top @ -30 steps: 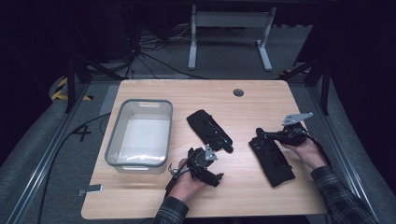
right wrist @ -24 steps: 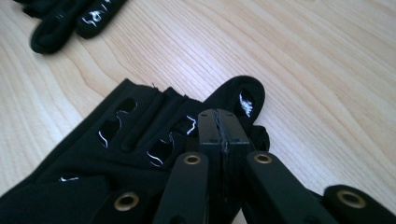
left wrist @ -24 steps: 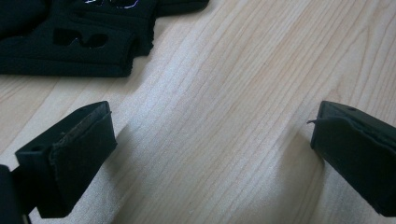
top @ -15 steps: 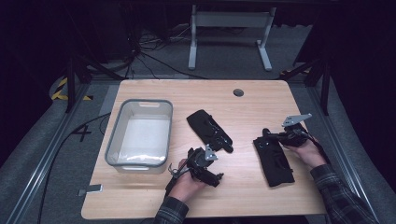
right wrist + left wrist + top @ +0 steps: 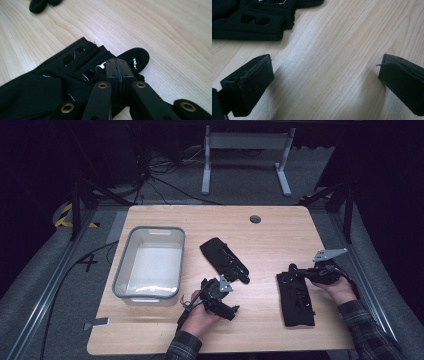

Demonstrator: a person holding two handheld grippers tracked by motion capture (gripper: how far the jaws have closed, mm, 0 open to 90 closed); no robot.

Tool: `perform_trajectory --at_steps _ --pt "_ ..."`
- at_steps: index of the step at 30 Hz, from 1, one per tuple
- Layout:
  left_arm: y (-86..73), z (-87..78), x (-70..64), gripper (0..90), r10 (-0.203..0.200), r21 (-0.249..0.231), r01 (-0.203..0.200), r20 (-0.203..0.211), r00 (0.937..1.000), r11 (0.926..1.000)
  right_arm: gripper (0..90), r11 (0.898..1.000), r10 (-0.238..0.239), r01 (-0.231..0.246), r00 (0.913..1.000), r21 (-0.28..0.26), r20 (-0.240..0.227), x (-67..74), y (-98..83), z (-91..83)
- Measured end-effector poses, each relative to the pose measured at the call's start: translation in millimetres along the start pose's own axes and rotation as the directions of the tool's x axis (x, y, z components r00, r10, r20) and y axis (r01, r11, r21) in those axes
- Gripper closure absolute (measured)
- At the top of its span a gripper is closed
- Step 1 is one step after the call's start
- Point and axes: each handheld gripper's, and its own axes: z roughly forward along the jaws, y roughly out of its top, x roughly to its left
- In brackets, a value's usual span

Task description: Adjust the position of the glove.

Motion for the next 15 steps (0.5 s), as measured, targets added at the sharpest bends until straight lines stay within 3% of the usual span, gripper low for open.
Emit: perform_trajectory --at_steps 2,8,9,13,15 --pt "0.0 -0.1 0.1 0.2 0.002 0.001 -0.002 0.000 1.0000 1.0000 89.2 1.000 0.004 -0.003 1.0000 -0.020 0.009 0.8 -2.4 -5.7" --pt "0.0 -0.1 0.1 0.2 0.001 0.001 -0.001 0.000 1.0000 1.0000 73.8 0.999 0.034 -0.032 0.9984 -0.042 0.046 -1.1 -17.1 -19.6" --pt "0.0 0.0 0.1 0.2 0.001 0.001 -0.001 0.000 1.0000 1.0000 63.4 0.997 0.058 -0.053 0.9945 -0.055 0.087 -4.3 -26.6 -27.0" --pt "0.0 -0.1 0.1 0.2 0.001 0.001 -0.001 0.000 1.0000 1.0000 53.2 0.994 0.098 -0.090 0.9870 -0.069 0.128 -11.5 -39.4 -35.2" --pt "0.0 0.0 0.0 0.2 0.000 0.000 0.000 0.000 1.0000 1.0000 40.4 0.991 0.123 -0.110 0.9769 -0.082 0.175 -14.6 -47.7 -37.9"
